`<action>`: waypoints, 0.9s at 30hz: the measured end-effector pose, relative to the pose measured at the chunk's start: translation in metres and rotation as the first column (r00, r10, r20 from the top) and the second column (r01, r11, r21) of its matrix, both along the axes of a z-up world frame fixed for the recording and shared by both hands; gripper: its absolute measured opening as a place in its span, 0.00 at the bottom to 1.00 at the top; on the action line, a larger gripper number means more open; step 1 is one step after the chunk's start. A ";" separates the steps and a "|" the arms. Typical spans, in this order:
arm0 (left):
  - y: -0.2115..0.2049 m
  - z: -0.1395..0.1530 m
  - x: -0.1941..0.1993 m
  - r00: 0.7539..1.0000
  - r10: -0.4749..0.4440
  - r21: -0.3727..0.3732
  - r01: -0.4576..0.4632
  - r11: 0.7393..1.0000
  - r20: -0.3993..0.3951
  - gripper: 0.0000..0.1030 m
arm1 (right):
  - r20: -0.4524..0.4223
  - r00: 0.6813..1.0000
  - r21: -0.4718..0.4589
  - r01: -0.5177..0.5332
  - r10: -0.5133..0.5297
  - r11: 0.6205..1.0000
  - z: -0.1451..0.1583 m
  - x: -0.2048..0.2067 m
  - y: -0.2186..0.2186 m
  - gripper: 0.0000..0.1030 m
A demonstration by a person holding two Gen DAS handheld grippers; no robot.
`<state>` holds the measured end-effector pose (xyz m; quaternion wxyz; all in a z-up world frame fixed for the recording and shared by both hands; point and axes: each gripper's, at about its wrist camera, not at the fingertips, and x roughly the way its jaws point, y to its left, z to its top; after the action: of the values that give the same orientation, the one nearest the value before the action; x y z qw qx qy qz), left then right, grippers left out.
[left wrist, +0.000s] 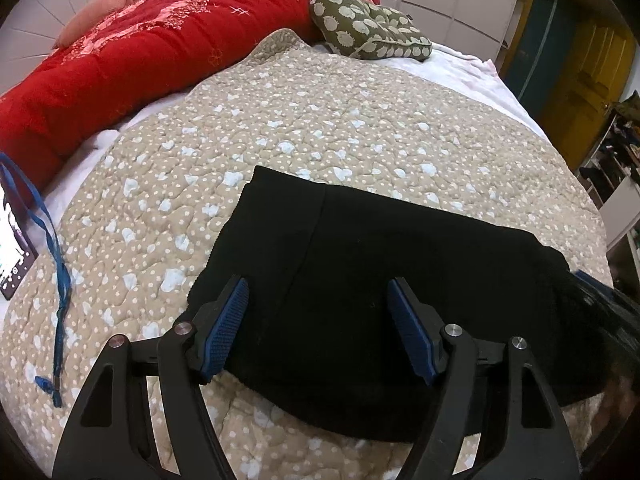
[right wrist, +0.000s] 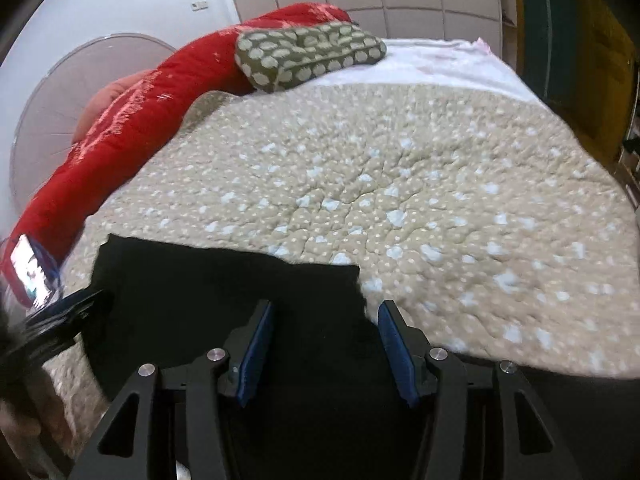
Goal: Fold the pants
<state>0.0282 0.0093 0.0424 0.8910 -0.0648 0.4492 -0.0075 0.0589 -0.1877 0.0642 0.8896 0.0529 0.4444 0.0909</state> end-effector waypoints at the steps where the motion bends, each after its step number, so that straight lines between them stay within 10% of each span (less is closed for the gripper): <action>1: 0.000 0.001 -0.002 1.000 0.000 -0.002 0.000 1.000 0.000 0.70 | 0.009 1.000 0.007 -0.012 0.012 1.000 0.006 -0.012 -0.001 0.51; 15: -0.024 0.013 -0.030 0.999 -0.030 0.006 0.029 1.000 0.026 0.70 | -0.009 0.996 -0.080 -0.089 0.088 0.993 0.002 -0.089 0.003 0.51; 27: -0.058 -0.005 -0.033 0.993 -0.116 -0.031 0.115 0.993 -0.020 0.70 | -0.026 0.995 -0.123 0.089 -0.093 0.988 -0.004 -0.104 -0.049 0.51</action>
<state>-0.0049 -0.0485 0.0371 0.8830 -0.0518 0.4619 -0.0649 -0.0455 -0.2364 0.0603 0.8874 0.0200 0.4601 0.0220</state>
